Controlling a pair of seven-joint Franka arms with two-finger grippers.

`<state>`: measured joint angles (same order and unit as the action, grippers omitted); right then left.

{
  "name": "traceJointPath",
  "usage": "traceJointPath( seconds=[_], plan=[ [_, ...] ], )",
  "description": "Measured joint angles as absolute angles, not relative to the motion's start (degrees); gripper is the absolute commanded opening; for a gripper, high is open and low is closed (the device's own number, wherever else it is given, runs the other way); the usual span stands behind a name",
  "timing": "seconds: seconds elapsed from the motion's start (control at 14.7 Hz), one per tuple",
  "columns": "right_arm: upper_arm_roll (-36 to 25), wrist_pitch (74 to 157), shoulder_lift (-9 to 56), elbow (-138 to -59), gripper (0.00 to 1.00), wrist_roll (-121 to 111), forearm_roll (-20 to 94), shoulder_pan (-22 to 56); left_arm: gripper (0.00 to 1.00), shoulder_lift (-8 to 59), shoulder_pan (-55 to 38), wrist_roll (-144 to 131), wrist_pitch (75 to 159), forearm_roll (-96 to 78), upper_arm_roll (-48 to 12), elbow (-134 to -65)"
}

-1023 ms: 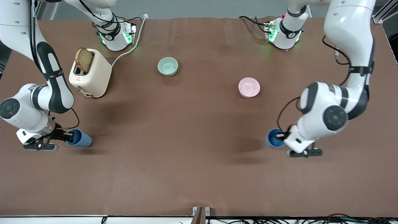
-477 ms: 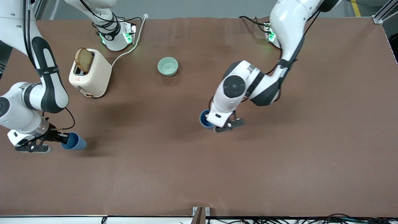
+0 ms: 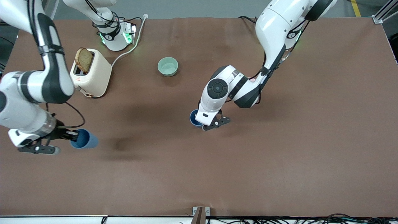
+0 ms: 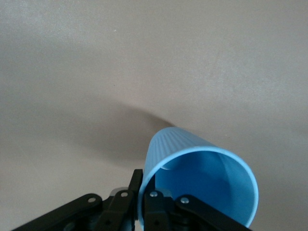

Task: Stack blue cups with both arms
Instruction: 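Release the cup with the left gripper while the right gripper lifts its cup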

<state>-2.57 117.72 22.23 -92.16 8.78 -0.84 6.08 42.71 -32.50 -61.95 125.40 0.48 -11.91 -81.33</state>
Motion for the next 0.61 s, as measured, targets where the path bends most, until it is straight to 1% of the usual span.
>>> traceJointPath(
  seconds=[0.07,0.14,0.2,0.41,0.55,0.61],
  plan=[
    [-2.5,117.2,22.1,-91.9,0.01,11.9,-0.8,8.4,0.69,42.7,-32.5,-61.9,125.4,0.5,-11.9,-81.2],
    [-2.5,116.9,21.8,-91.8,0.01,15.4,-0.8,10.9,0.98,42.7,-32.4,-61.9,125.4,0.5,-11.9,-81.0],
    [-2.4,116.7,21.5,-91.6,0.01,19.0,-0.8,13.4,1.0,42.7,-32.3,-61.9,125.4,0.5,-11.8,-80.7],
    [-2.3,116.3,21.1,-90.1,0.01,29.7,-0.6,22.0,1.0,41.7,-31.4,-61.8,125.5,0.5,-11.6,-79.3],
    [-2.3,116.2,21.1,-89.4,0.02,35.6,1.9,27.5,1.0,38.9,-29.4,-61.2,124.9,0.6,-11.5,-78.3],
    [-2.3,116.3,21.1,-89.0,0.02,37.3,3.9,29.7,1.0,36.8,-28.1,-60.0,123.0,0.6,-11.4,-78.0]
  ],
)
